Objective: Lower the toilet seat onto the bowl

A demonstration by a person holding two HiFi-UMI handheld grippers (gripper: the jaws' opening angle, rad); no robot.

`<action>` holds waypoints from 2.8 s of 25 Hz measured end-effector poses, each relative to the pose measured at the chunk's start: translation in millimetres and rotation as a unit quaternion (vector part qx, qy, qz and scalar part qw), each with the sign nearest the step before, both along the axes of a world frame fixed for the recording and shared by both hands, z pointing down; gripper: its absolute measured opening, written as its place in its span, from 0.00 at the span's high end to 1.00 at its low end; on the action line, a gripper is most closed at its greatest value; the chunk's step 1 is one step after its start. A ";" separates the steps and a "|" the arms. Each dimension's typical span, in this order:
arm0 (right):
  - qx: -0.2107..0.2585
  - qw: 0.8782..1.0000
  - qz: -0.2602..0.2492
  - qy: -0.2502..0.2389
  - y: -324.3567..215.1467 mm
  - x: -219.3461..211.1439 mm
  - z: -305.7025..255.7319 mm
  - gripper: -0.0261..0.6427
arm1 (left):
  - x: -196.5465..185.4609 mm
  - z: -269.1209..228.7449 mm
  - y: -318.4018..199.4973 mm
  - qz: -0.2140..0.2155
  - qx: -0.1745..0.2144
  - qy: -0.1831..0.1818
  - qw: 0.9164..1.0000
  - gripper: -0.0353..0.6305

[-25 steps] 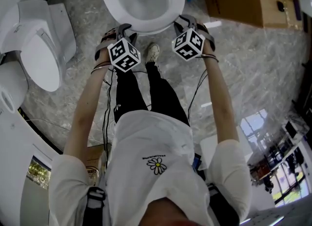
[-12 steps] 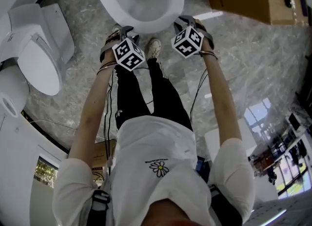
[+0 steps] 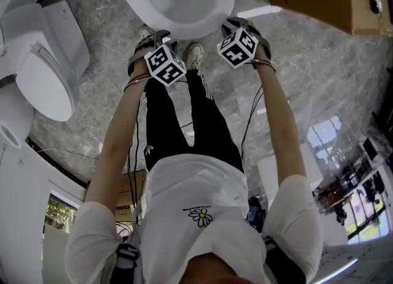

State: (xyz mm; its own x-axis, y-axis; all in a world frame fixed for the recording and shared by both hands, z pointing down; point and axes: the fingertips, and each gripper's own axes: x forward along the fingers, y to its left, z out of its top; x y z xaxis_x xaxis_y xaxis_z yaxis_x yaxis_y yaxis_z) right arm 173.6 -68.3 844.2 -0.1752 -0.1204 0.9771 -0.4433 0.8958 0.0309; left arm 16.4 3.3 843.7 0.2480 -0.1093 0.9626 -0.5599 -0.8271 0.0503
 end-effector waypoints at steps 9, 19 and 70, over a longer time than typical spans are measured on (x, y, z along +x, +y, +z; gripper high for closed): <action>-0.019 1.000 0.015 0.011 4.0 -0.7 20.0 0.80 | -6.2 15.0 -3.8 0.002 -0.004 -0.014 1.000 0.68; -0.018 0.999 0.029 0.005 1.3 -0.5 28.6 0.81 | -6.4 22.6 -9.4 -0.009 -0.005 -0.015 1.000 0.68; 0.509 0.773 0.159 -0.345 42.1 -32.2 -596.9 0.92 | 34.9 -613.0 -28.9 -0.246 0.526 0.346 0.737 0.92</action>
